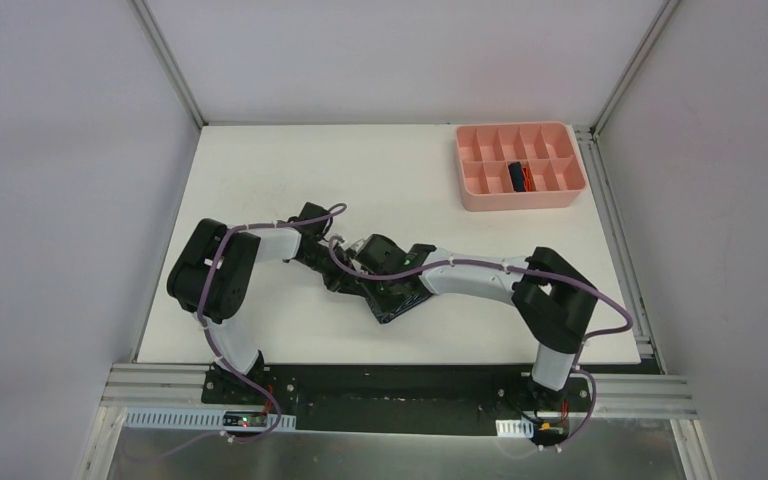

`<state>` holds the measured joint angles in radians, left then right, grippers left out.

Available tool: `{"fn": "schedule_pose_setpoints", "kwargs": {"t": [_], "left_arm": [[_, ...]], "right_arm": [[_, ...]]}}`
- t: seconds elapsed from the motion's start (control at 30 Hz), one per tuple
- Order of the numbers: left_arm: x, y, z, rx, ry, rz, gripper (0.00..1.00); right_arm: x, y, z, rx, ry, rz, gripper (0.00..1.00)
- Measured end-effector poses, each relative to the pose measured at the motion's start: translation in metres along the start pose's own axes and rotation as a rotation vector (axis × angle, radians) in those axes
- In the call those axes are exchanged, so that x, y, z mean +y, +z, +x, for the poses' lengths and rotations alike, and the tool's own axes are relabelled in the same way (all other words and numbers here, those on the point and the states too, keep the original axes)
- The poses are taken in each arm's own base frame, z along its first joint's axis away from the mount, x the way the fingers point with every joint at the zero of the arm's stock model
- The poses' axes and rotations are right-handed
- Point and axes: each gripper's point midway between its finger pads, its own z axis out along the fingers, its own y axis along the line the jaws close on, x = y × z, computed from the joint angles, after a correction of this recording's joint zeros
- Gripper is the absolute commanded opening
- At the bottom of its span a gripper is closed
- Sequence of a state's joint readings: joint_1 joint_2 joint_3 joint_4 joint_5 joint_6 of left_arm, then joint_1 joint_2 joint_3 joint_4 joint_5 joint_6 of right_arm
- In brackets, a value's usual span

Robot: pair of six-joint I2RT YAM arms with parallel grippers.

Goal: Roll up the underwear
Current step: Roll the underwear to the center of the board.

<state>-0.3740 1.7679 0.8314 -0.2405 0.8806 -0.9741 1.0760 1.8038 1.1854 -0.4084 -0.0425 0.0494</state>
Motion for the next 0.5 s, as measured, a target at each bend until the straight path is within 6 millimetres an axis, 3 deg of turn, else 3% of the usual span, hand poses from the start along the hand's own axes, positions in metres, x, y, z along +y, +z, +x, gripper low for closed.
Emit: {"fn": "schedule_pose_setpoints", "kwargs": {"t": [0.17, 0.5], "left_arm": [[-0.002, -0.002, 0.001, -0.001, -0.020, 0.002, 0.08], [-0.028, -0.026, 0.020, -0.029, -0.015, 0.066, 0.13]], "right_arm": [[-0.002, 0.001, -0.001, -0.034, 0.063, -0.042, 0.00], [0.001, -0.003, 0.010, -0.153, 0.231, -0.367, 0.00]]}}
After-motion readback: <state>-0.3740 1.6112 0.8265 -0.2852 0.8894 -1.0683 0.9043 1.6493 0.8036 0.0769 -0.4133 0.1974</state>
